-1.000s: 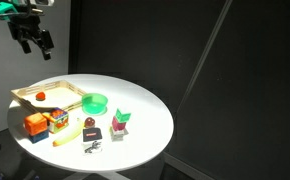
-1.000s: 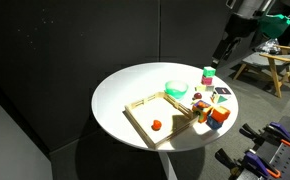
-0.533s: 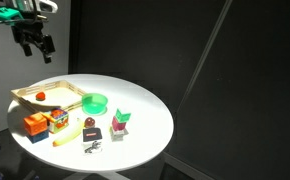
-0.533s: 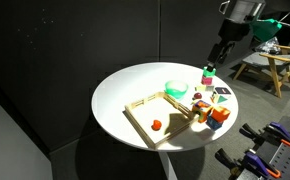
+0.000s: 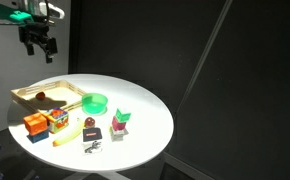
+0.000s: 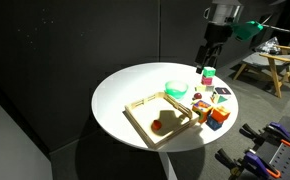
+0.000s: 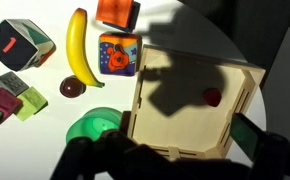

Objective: Remove the orange object from the wooden tray

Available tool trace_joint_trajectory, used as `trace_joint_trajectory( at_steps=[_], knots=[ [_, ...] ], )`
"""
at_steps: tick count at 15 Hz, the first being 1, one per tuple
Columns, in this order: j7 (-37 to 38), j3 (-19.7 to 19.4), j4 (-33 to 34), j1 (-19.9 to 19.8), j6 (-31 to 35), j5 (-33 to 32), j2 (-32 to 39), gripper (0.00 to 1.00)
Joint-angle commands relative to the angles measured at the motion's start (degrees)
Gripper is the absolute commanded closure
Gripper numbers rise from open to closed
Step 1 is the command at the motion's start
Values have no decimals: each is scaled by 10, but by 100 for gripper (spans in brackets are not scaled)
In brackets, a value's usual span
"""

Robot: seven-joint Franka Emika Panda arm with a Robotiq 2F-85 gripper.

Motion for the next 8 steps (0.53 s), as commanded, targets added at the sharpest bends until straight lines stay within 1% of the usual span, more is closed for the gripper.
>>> trace_joint_trajectory(
  at_steps=[1,8],
  knots=[
    [29,10,60,2,-24,-8,57,0],
    [90,29,127,11,-34,-53,155,0]
  ],
)
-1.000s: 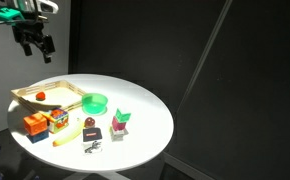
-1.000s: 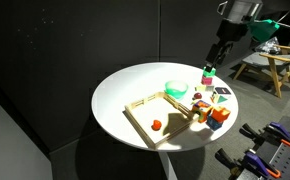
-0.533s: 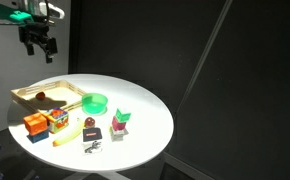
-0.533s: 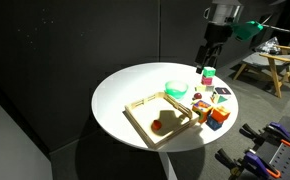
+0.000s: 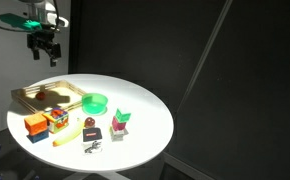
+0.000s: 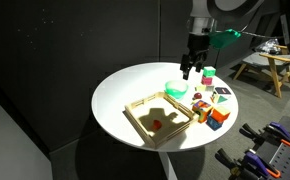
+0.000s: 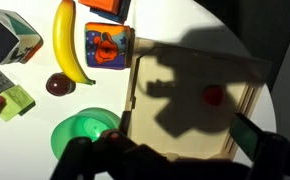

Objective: Remove the orange object from the wooden tray

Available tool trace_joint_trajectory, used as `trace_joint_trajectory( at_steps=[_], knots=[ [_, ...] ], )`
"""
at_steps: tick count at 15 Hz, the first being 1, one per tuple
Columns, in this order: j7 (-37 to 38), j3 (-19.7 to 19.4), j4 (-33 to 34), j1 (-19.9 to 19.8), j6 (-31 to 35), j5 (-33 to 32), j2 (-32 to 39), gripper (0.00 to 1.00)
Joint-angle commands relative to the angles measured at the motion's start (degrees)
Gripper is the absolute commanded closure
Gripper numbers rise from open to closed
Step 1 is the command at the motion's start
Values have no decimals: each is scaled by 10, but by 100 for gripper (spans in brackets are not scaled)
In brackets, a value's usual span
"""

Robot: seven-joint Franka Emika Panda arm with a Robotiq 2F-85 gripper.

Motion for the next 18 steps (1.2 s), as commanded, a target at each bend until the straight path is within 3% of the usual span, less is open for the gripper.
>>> trace_joint_trajectory(
  at_steps=[1,9,18],
  knots=[
    [39,5,51,8,-31,-27,53,0],
    [38,0,88,24,-59,-33,135,0],
    [27,-3,78,39,-14,-63,186,0]
  ],
)
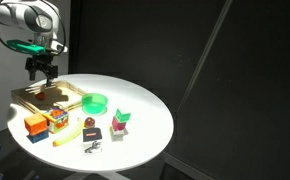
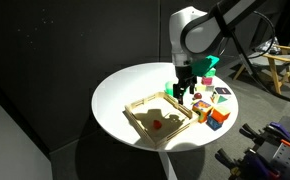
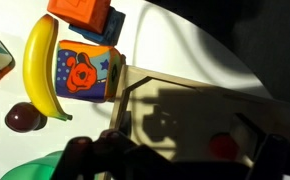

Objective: Remove the orange object from the wooden tray

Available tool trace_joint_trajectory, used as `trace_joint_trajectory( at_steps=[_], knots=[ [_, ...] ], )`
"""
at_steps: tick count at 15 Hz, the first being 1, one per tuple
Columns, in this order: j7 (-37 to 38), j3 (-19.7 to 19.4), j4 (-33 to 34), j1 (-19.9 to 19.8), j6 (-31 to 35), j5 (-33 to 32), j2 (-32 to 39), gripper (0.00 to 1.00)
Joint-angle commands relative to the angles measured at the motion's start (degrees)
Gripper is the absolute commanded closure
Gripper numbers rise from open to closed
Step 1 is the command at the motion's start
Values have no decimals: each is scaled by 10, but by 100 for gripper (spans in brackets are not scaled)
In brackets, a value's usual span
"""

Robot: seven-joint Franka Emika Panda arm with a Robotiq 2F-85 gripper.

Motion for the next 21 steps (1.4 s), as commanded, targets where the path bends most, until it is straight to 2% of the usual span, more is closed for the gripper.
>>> trace_joint_trajectory(
  at_steps=[1,15,20,21],
  knots=[
    [-4,-6,5,9,20,-21,16,0],
    [24,-11,44,52,111,-40,82,0],
    [33,-20,52,65,132,-46,84,0],
    [11,-12,43,57,129,-29,83,0]
  ],
)
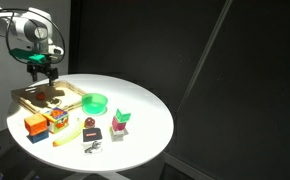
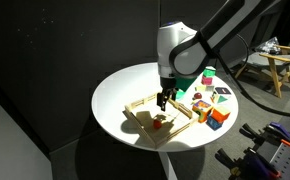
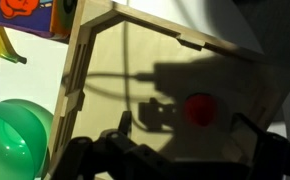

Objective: Remove the orange object from the wooden tray

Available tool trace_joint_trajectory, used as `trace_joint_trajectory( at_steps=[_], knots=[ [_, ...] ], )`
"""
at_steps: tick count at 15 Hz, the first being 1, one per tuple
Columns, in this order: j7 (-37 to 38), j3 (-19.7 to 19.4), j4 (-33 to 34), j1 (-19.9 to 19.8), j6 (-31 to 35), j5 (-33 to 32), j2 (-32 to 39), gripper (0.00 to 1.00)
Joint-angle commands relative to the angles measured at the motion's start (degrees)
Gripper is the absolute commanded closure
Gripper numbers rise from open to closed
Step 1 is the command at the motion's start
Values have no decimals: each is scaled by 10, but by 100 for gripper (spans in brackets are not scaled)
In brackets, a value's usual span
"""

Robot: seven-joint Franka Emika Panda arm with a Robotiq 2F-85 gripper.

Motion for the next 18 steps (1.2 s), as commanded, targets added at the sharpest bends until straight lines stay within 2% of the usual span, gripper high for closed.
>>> trace_joint_trajectory(
  at_steps=[1,9,18],
  knots=[
    [0,-1,2,1,-1,0,0,0],
    [3,-3,3,4,6,-5,2,0],
    [33,-11,24,24,30,-10,47,0]
  ],
)
